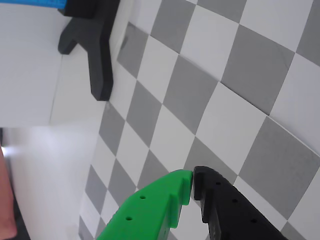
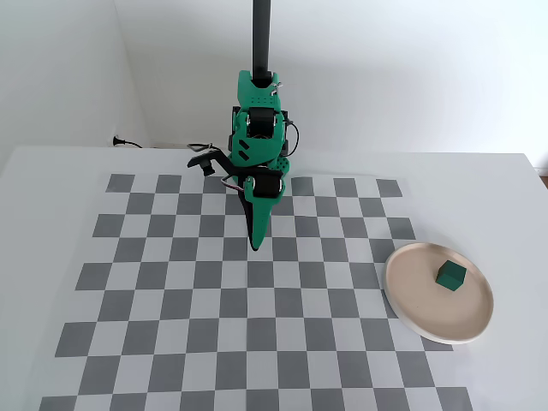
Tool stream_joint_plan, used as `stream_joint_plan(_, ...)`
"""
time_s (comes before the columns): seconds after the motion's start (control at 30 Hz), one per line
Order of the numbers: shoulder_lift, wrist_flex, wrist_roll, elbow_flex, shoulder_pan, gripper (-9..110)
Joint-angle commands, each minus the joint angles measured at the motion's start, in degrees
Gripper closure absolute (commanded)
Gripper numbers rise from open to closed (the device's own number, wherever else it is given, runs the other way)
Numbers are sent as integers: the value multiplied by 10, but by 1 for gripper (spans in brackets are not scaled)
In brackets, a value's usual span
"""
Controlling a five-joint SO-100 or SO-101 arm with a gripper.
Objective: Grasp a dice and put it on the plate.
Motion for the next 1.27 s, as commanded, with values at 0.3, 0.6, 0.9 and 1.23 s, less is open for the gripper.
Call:
stream_joint_plan(0.3, 8, 115, 192, -10, 32, 106)
stream_joint_plan(0.6, 8, 116, 182, -10, 24, 96)
stream_joint_plan(0.9, 8, 116, 182, -10, 24, 106)
stream_joint_plan(1.23, 8, 116, 182, -10, 24, 106)
